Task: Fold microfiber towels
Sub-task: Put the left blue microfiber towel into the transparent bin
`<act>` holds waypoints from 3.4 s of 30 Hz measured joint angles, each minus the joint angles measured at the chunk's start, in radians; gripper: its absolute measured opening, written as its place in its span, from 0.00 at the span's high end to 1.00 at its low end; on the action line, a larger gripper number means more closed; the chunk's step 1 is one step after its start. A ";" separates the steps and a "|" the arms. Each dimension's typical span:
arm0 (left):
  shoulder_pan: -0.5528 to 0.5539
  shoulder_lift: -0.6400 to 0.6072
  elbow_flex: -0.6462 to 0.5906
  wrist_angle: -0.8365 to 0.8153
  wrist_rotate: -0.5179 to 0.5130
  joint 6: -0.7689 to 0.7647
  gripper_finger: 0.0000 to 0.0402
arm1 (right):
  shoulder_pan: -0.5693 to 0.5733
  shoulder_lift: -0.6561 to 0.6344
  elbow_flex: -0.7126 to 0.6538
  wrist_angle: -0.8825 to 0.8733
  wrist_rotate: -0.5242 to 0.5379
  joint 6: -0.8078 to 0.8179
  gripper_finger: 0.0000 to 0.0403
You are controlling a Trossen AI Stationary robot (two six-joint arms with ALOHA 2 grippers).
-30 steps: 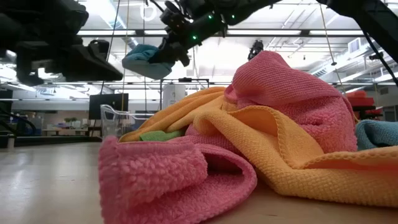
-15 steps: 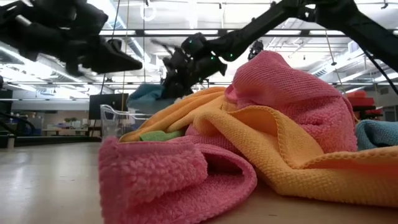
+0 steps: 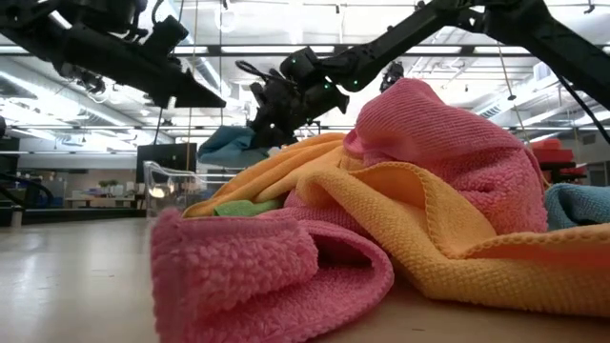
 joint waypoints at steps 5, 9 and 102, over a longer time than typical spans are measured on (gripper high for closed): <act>-0.001 0.011 0.047 -0.006 -0.133 0.113 0.84 | -0.002 -0.015 0.001 0.019 0.104 -0.051 0.93; -0.006 0.026 0.085 -0.076 -0.155 0.240 0.67 | -0.002 -0.015 0.001 0.009 0.108 -0.027 0.93; 0.009 0.050 0.119 0.009 -0.116 0.287 0.68 | 0.081 -0.136 0.000 -0.034 0.054 0.096 0.89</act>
